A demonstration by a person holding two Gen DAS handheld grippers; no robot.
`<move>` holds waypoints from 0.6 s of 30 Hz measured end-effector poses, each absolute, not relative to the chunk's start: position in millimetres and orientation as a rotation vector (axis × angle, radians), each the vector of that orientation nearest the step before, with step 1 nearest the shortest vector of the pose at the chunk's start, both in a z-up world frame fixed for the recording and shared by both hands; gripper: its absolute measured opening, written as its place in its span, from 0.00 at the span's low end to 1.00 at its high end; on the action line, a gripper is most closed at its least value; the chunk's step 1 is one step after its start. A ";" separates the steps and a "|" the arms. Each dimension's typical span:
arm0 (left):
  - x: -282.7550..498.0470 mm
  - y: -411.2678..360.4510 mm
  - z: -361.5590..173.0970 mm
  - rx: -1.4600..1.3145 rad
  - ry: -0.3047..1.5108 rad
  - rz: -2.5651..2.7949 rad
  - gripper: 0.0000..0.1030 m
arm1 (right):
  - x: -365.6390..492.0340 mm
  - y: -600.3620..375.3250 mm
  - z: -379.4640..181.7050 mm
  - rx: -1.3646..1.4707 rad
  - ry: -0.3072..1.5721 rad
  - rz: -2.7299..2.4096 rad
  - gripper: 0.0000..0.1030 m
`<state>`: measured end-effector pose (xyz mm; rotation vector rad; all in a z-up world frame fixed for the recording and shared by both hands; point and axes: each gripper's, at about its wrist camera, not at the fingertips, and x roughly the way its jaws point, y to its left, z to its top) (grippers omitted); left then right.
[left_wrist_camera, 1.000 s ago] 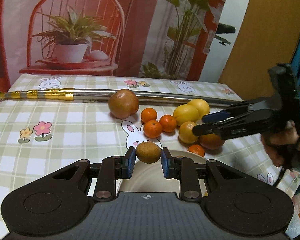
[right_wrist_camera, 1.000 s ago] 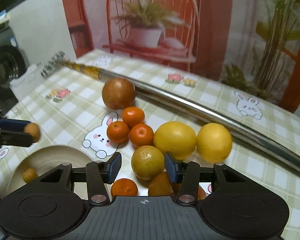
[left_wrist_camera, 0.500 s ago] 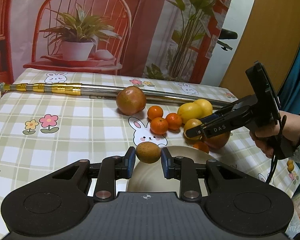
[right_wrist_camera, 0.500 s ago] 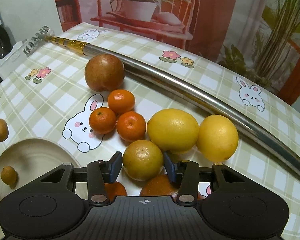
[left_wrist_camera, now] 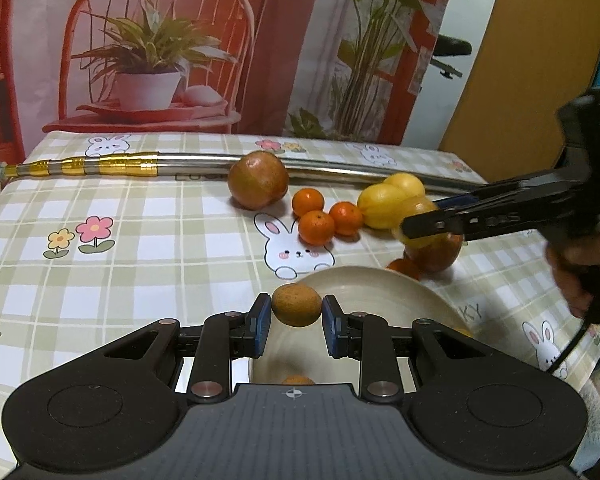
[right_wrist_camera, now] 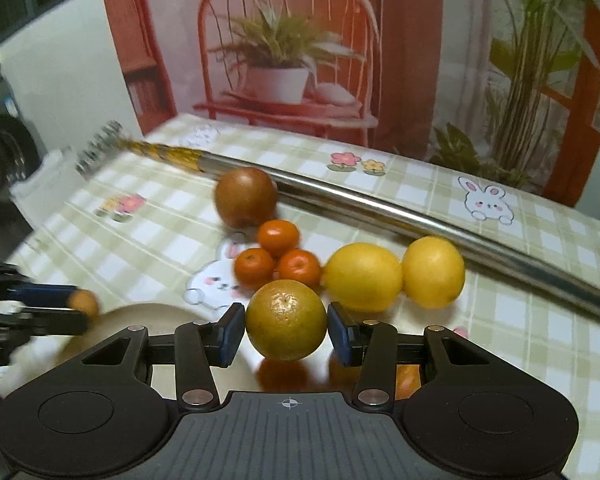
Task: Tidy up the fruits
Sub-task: 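Release the brown fruit onto the white plate while the right tool releases the citrus there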
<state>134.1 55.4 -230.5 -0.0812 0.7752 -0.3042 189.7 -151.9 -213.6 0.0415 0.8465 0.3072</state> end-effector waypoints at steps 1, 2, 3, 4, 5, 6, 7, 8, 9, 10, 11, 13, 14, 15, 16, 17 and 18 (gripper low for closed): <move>134.4 54.8 -231.1 -0.076 0.780 -0.304 0.28 | 183.4 -151.9 -212.9 0.053 0.841 0.312 0.40; 134.6 54.2 -231.6 -0.070 0.786 -0.304 0.28 | 177.4 -151.4 -212.6 0.061 0.837 0.316 0.40; 135.1 53.9 -231.9 -0.065 0.792 -0.305 0.28 | 170.8 -151.2 -212.5 0.069 0.832 0.319 0.40; 135.3 53.6 -232.5 -0.059 0.799 -0.306 0.28 | 165.7 -150.7 -212.7 0.073 0.831 0.322 0.40; 135.9 53.0 -233.6 -0.052 0.808 -0.307 0.28 | 161.4 -150.3 -213.5 0.080 0.832 0.327 0.40; 136.7 52.2 -234.9 -0.044 0.819 -0.305 0.28 | 157.5 -150.2 -214.7 0.088 0.835 0.333 0.40; 137.4 51.0 -236.1 -0.035 0.829 -0.303 0.28 | 155.0 -150.2 -216.1 0.095 0.840 0.338 0.40; 138.4 49.8 -237.5 -0.024 0.838 -0.299 0.28 | 153.2 -149.0 -217.8 0.095 0.847 0.342 0.40; 138.6 48.0 -238.6 -0.014 0.844 -0.298 0.28 | 152.2 -148.5 -219.6 0.093 0.854 0.346 0.40; 138.6 46.1 -239.6 -0.003 0.849 -0.297 0.28 | 152.1 -147.5 -221.2 0.090 0.865 0.351 0.40; 138.8 44.2 -240.4 0.010 0.855 -0.296 0.28 | 152.5 -146.3 -221.6 0.080 0.874 0.360 0.40; 138.9 40.6 -242.1 0.030 0.868 -0.296 0.28 | 153.1 -141.0 -222.1 0.045 0.887 0.387 0.40; 139.5 39.0 -243.6 0.041 0.875 -0.294 0.28 | 153.5 -137.7 -222.1 0.024 0.896 0.402 0.40; 139.4 37.6 -244.8 0.050 0.881 -0.290 0.28 | 154.4 -134.5 -222.7 0.000 0.908 0.417 0.40; 139.7 36.3 -246.1 0.060 0.887 -0.286 0.28 | 155.3 -131.1 -223.7 -0.023 0.921 0.429 0.40; 139.8 35.4 -247.1 0.067 0.891 -0.283 0.28 | 155.3 -128.9 -224.9 -0.038 0.929 0.435 0.40; 140.0 34.9 -247.9 0.071 0.895 -0.281 0.28 | 155.7 -126.3 -226.3 -0.052 0.937 0.442 0.40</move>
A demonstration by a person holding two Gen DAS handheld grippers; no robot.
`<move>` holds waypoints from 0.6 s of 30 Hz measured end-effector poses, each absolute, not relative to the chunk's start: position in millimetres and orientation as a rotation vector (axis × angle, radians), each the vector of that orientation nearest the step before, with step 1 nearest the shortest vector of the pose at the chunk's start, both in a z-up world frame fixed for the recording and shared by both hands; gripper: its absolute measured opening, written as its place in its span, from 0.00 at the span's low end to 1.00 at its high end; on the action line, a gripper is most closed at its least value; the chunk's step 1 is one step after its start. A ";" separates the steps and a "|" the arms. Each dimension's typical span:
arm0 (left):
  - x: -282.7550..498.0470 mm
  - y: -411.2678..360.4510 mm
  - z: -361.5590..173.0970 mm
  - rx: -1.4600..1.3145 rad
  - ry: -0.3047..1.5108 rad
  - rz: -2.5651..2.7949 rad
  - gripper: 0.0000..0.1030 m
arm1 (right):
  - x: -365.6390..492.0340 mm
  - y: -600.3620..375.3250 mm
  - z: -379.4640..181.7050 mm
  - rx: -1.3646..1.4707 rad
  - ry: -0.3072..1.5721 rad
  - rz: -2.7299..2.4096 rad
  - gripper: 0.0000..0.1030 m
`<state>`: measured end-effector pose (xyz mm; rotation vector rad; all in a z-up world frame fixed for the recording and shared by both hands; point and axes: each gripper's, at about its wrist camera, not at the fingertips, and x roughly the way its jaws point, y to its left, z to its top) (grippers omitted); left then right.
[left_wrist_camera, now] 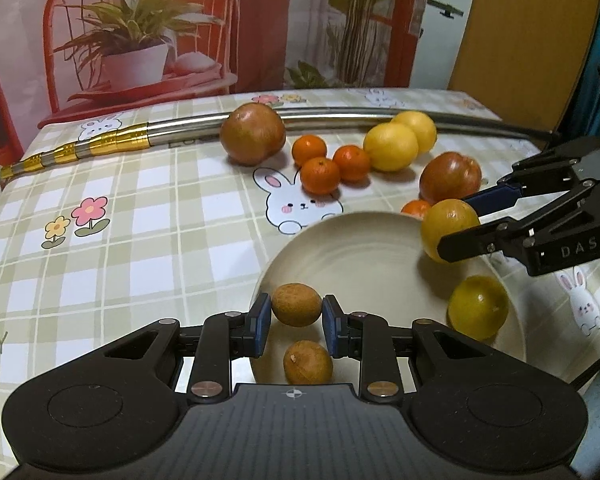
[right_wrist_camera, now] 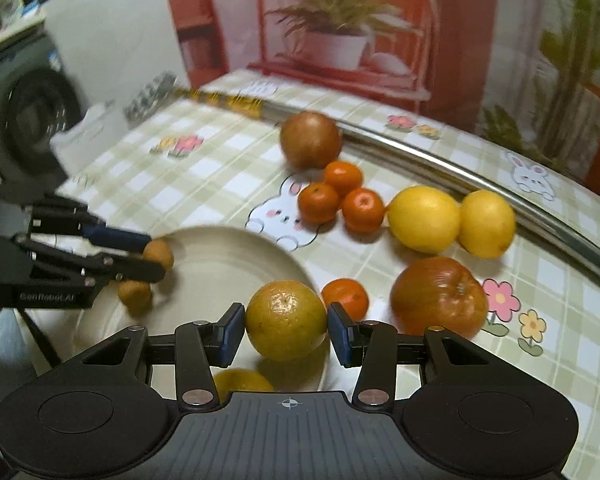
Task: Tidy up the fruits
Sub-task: 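Release the brown fruit onto the white plate while the right tool releases the citrus there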
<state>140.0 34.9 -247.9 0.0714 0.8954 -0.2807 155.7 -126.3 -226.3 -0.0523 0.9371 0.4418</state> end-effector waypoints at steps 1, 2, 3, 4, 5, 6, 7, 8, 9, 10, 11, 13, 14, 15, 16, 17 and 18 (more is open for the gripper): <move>140.1 34.3 -248.6 0.074 0.900 -0.279 0.28 | 156.4 -123.9 -227.7 -0.062 0.946 0.448 0.40; 140.3 34.1 -249.4 0.076 0.904 -0.277 0.28 | 156.6 -122.0 -229.3 -0.067 0.954 0.454 0.40; 140.7 33.8 -250.2 0.080 0.908 -0.274 0.28 | 157.0 -120.2 -230.5 -0.071 0.961 0.459 0.40; 140.9 33.3 -250.8 0.082 0.912 -0.271 0.28 | 157.5 -118.6 -231.8 -0.075 0.967 0.462 0.40; 141.0 33.3 -251.4 0.084 0.916 -0.269 0.28 | 157.8 -117.5 -233.0 -0.080 0.972 0.464 0.40; 141.2 33.8 -251.7 0.082 0.918 -0.271 0.28 | 157.9 -116.0 -233.9 -0.084 0.977 0.465 0.40; 141.1 33.6 -251.8 0.081 0.919 -0.271 0.28 | 158.8 -115.4 -234.8 -0.086 0.983 0.465 0.40; 141.0 33.0 -251.9 0.081 0.920 -0.271 0.28 | 159.5 -114.9 -235.5 -0.087 0.988 0.464 0.40; 141.0 32.7 -252.0 0.081 0.920 -0.270 0.28 | 160.2 -115.2 -236.2 -0.087 0.992 0.462 0.40; 140.8 32.1 -252.0 0.082 0.922 -0.270 0.28 | 160.9 -115.6 -236.9 -0.086 0.997 0.461 0.40; 141.0 31.9 -252.3 0.082 0.923 -0.270 0.28 | 161.7 -115.9 -237.8 -0.084 1.001 0.463 0.40; 141.5 30.6 -253.6 0.083 0.926 -0.270 0.28 | 161.9 -116.2 -238.8 -0.084 1.009 0.466 0.40; 141.9 29.7 -254.3 0.084 0.927 -0.270 0.28 | 161.9 -116.2 -239.3 -0.085 1.012 0.467 0.40; 142.0 29.1 -254.8 0.087 0.928 -0.270 0.29 | 161.8 -116.3 -239.7 -0.087 1.014 0.468 0.41; 142.0 28.3 -255.2 0.090 0.925 -0.269 0.29 | 161.5 -116.4 -239.7 -0.086 1.013 0.468 0.41; 141.9 28.1 -255.3 0.092 0.924 -0.268 0.29 | 161.6 -116.4 -239.9 -0.084 1.015 0.468 0.41; 141.9 27.9 -255.3 0.092 0.924 -0.268 0.29 | 161.6 -116.7 -239.9 -0.081 1.016 0.468 0.41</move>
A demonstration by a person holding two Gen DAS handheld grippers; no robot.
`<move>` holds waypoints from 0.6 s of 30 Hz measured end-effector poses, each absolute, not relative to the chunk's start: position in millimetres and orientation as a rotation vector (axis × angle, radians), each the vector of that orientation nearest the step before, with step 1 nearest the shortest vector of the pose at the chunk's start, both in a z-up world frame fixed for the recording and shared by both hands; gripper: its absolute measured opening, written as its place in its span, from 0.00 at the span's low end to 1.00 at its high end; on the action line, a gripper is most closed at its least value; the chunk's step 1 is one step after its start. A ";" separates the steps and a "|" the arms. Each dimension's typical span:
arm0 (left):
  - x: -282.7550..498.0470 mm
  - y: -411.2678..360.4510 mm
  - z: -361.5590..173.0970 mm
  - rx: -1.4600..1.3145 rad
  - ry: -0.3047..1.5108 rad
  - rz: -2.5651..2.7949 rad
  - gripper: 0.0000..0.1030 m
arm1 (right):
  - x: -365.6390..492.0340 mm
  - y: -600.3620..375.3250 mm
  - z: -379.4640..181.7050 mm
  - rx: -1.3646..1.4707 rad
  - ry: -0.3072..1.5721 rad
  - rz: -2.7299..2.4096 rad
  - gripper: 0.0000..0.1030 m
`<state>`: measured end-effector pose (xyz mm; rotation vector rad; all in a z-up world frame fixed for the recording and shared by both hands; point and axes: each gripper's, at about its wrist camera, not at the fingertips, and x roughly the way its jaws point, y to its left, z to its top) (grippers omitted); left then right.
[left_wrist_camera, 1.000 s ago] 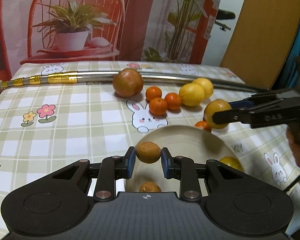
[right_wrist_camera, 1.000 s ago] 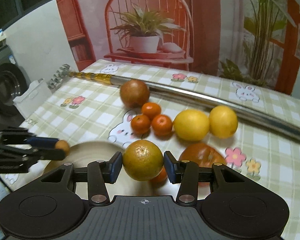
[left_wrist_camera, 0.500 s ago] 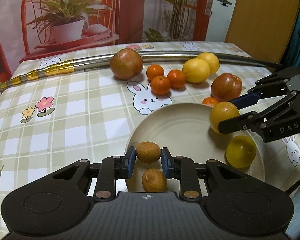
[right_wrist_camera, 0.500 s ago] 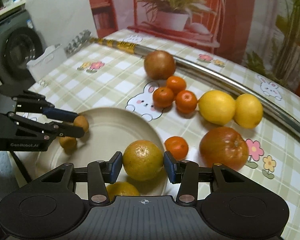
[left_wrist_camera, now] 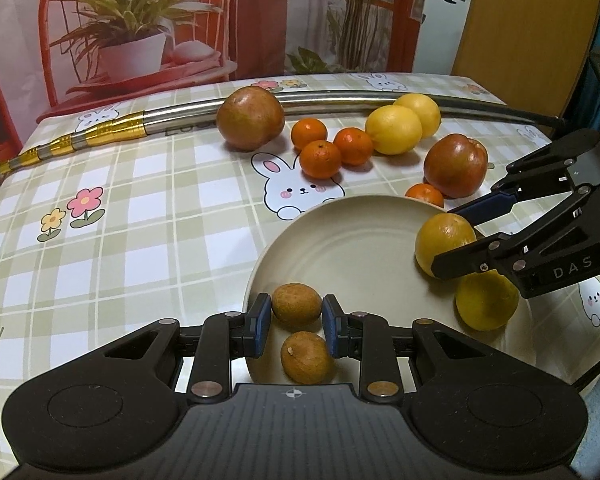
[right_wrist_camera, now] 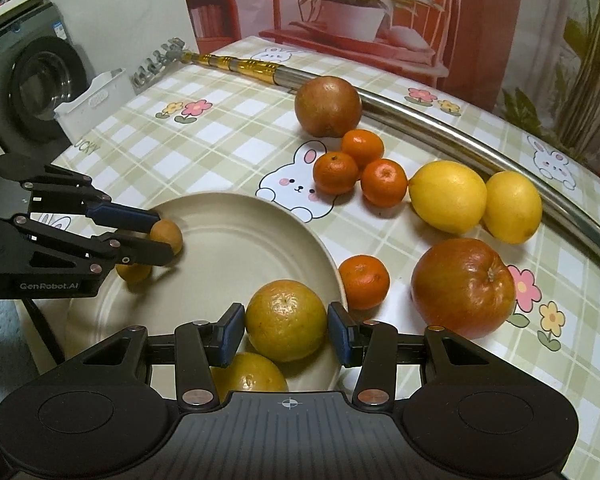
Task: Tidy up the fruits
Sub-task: 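Release the brown fruit onto the white plate while the right tool releases the citrus there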
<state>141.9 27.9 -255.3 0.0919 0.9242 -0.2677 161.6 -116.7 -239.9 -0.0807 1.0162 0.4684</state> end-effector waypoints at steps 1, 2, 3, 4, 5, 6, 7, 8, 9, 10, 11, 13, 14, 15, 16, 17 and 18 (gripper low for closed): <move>141.9 28.0 -255.3 0.090 0.925 -0.268 0.29 | 161.8 -117.0 -240.1 -0.078 1.017 0.469 0.41; 142.3 28.0 -255.2 0.088 0.926 -0.267 0.29 | 162.3 -117.0 -240.1 -0.077 1.018 0.469 0.41; 142.4 28.1 -255.2 0.086 0.926 -0.266 0.29 | 162.2 -116.9 -240.1 -0.076 1.019 0.468 0.41; 142.4 28.2 -255.1 0.083 0.927 -0.265 0.29 | 162.0 -117.2 -239.8 -0.075 1.017 0.467 0.41; 142.3 28.5 -254.9 0.080 0.927 -0.263 0.29 | 162.0 -117.5 -239.6 -0.074 1.014 0.467 0.42; 142.1 29.0 -254.1 0.076 0.924 -0.262 0.29 | 161.6 -118.7 -238.6 -0.066 1.004 0.467 0.44; 141.6 29.6 -253.5 0.073 0.919 -0.263 0.29 | 161.2 -120.4 -237.1 -0.057 0.995 0.470 0.45; 141.3 30.7 -252.3 0.066 0.916 -0.265 0.29 | 160.7 -121.6 -235.7 -0.050 0.988 0.468 0.44; 141.1 31.6 -251.4 0.058 0.914 -0.266 0.29 | 160.1 -123.3 -233.8 -0.041 0.979 0.464 0.44; 141.0 32.7 -249.8 0.047 0.909 -0.267 0.29 | 159.2 -125.3 -231.4 -0.033 0.965 0.456 0.45; 140.8 34.3 -247.8 0.036 0.901 -0.269 0.29 | 158.5 -127.7 -228.7 -0.021 0.948 0.448 0.45; 140.2 38.3 -242.5 0.004 0.884 -0.273 0.29 | 156.9 -135.6 -222.4 0.017 0.909 0.429 0.45; 140.5 41.9 -239.1 -0.016 0.874 -0.273 0.29 | 156.0 -141.0 -219.0 0.041 0.887 0.414 0.45; 141.2 44.6 -236.3 -0.033 0.865 -0.272 0.29 | 155.2 -147.6 -215.0 0.069 0.859 0.393 0.45; 141.7 48.0 -232.9 -0.052 0.856 -0.270 0.29 | 154.7 -153.6 -211.5 0.090 0.837 0.373 0.45; 142.5 51.7 -229.5 -0.072 0.847 -0.266 0.29 | 154.2 -159.3 -208.2 0.108 0.814 0.349 0.45; 143.4 56.0 -225.8 -0.091 0.836 -0.261 0.29 | 153.7 -166.2 -205.0 0.126 0.788 0.318 0.45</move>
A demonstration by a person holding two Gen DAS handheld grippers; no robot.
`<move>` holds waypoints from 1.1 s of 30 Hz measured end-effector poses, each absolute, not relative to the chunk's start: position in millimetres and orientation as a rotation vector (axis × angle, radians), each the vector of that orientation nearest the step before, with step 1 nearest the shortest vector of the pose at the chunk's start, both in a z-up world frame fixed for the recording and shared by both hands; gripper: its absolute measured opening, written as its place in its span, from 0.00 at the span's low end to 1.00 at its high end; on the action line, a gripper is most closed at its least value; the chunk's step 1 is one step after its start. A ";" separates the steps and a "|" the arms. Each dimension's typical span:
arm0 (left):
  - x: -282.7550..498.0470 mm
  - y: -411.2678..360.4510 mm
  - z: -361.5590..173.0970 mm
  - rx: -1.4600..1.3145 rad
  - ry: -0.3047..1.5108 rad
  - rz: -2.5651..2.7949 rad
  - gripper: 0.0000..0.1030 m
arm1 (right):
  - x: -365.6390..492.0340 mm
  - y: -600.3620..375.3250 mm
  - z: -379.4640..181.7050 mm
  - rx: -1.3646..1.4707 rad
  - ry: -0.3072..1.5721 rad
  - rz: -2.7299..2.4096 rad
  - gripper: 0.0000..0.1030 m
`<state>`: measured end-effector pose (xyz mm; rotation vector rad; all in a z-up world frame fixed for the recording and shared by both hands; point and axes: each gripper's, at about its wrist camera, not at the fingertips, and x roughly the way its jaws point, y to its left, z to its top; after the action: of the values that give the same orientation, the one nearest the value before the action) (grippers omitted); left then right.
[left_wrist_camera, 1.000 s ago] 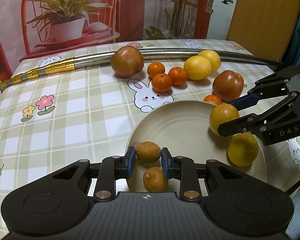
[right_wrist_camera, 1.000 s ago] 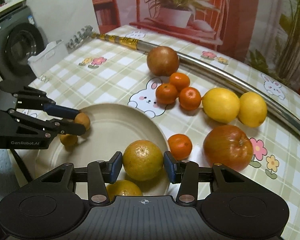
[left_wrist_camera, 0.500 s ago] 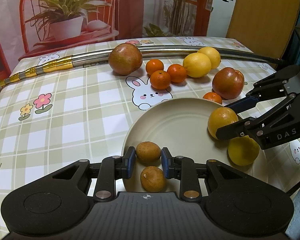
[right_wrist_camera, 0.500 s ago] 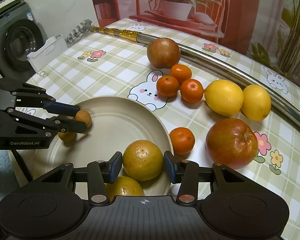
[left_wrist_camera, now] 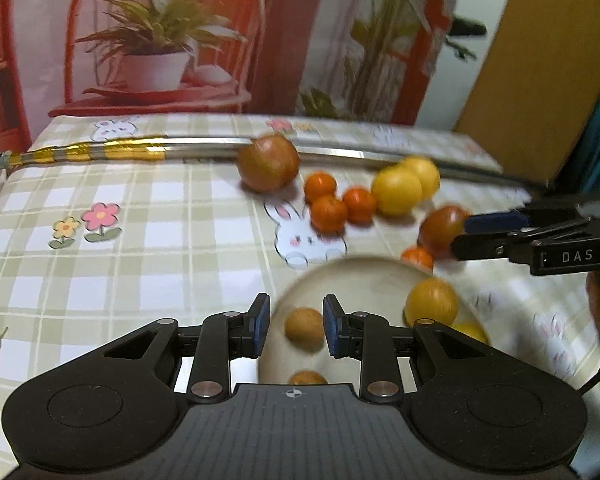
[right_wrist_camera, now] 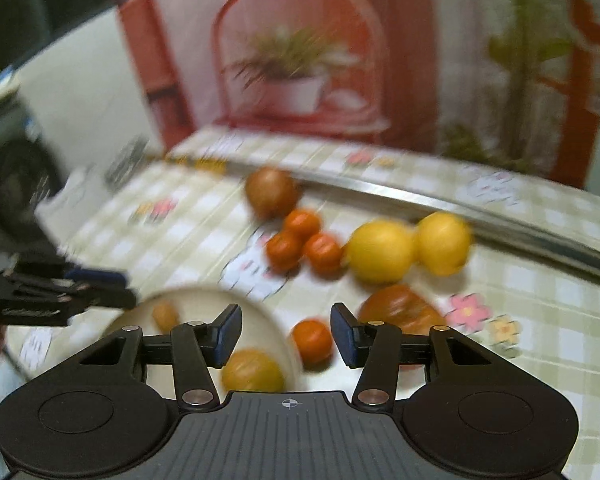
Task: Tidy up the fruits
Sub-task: 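Release the brown fruit onto the white plate while the right tool releases the citrus there, then grasp a mandarin orange from the pile with the left tool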
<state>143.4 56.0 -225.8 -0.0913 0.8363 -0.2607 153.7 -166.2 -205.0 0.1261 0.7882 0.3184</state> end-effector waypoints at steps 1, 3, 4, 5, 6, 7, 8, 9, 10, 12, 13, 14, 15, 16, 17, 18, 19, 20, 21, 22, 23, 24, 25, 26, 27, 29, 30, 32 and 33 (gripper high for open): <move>144.3 60.1 -222.3 -0.108 0.826 -0.255 0.29 | 152.9 -172.4 -201.8 0.139 0.763 0.290 0.45; 146.3 68.0 -215.5 -0.141 0.808 -0.244 0.29 | 150.6 -184.4 -196.2 0.172 0.715 0.248 0.52; 147.6 71.9 -212.1 -0.156 0.802 -0.238 0.29 | 149.6 -190.6 -194.0 0.192 0.693 0.234 0.59; 149.4 74.3 -209.2 -0.164 0.795 -0.233 0.29 | 148.3 -195.9 -192.2 0.208 0.672 0.222 0.61; 150.7 77.3 -205.7 -0.172 0.785 -0.226 0.29 | 147.5 -200.5 -190.4 0.215 0.653 0.207 0.61; 151.7 79.9 -202.8 -0.178 0.777 -0.222 0.29 | 147.5 -204.4 -189.7 0.214 0.639 0.190 0.61; 153.3 82.0 -200.1 -0.185 0.771 -0.219 0.29 | 147.3 -208.1 -188.8 0.214 0.622 0.171 0.63; 155.5 83.8 -197.9 -0.192 0.767 -0.217 0.29 | 147.2 -211.4 -188.8 0.216 0.613 0.157 0.66; 158.8 85.3 -196.5 -0.199 0.765 -0.216 0.29 | 147.5 -215.3 -188.8 0.222 0.604 0.142 0.71; 163.0 84.9 -194.5 -0.203 0.764 -0.217 0.29 | 144.1 -221.1 -189.8 0.232 0.565 0.116 0.72; 165.0 84.0 -193.9 -0.202 0.764 -0.219 0.29 | 142.7 -223.5 -190.1 0.230 0.548 0.097 0.77; 167.4 82.1 -193.4 -0.199 0.763 -0.223 0.29 | 140.6 -225.3 -190.0 0.228 0.538 0.090 0.84; 170.4 79.3 -193.1 -0.194 0.763 -0.228 0.29 | 139.3 -227.1 -190.8 0.225 0.524 0.084 0.87; 173.4 76.4 -193.2 -0.188 0.763 -0.236 0.29 | 139.0 -228.5 -192.1 0.221 0.519 0.079 0.92; 176.7 72.8 -193.7 -0.180 0.763 -0.245 0.29 | 138.4 -228.6 -193.1 0.216 0.519 0.076 0.93; 180.1 69.4 -194.4 -0.172 0.765 -0.255 0.29 | 139.4 -229.9 -195.3 0.212 0.522 0.072 0.93; 184.1 65.0 -195.7 -0.161 0.767 -0.266 0.29 | 139.7 -230.7 -197.3 0.208 0.523 0.067 0.93; 188.1 60.7 -197.6 -0.151 0.768 -0.277 0.29 | 140.0 -231.4 -199.1 0.204 0.524 0.062 0.93; 193.0 55.3 -199.9 -0.140 0.770 -0.291 0.29 | 140.0 -231.9 -200.5 0.197 0.527 0.055 0.92; 197.3 50.9 -202.4 -0.131 0.775 -0.303 0.29 | 139.9 -232.0 -201.6 0.191 0.530 0.051 0.92; 201.9 46.5 -205.5 -0.123 0.781 -0.315 0.29 | 139.9 -232.8 -203.2 0.188 0.531 0.051 0.92; 207.5 41.6 -209.0 -0.116 0.791 -0.327 0.29 | 140.1 -234.1 -204.8 0.191 0.533 0.049 0.92; 213.3 36.5 -212.8 -0.108 0.802 -0.337 0.29 | 140.1 -236.0 -206.2 0.201 0.536 0.050 0.91; 217.1 32.6 -215.8 -0.101 0.807 -0.344 0.30 | 139.9 -236.9 -206.4 0.207 0.535 0.052 0.88; 222.4 27.9 -219.2 -0.091 0.813 -0.352 0.30 | 139.0 -238.2 -207.0 0.213 0.532 0.052 0.87; 232.5 20.1 -226.0 -0.079 0.820 -0.361 0.37 | 137.0 -240.0 -207.1 0.215 0.525 0.054 0.83; 237.7 17.0 -229.2 -0.080 0.823 -0.359 0.45 | 135.9 -240.5 -207.5 0.218 0.522 0.060 0.82; 246.7 13.2 -235.7 -0.096 0.831 -0.359 0.52 | 135.2 -241.7 -207.3 0.226 0.527 0.057 0.77; 250.0 11.6 -238.1 -0.104 0.836 -0.363 0.52 | 134.6 -242.3 -208.2 0.231 0.528 0.053 0.77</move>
<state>250.0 11.6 -238.1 -0.1041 0.8356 -0.3630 134.6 -242.3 -208.2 0.2308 0.5282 0.0530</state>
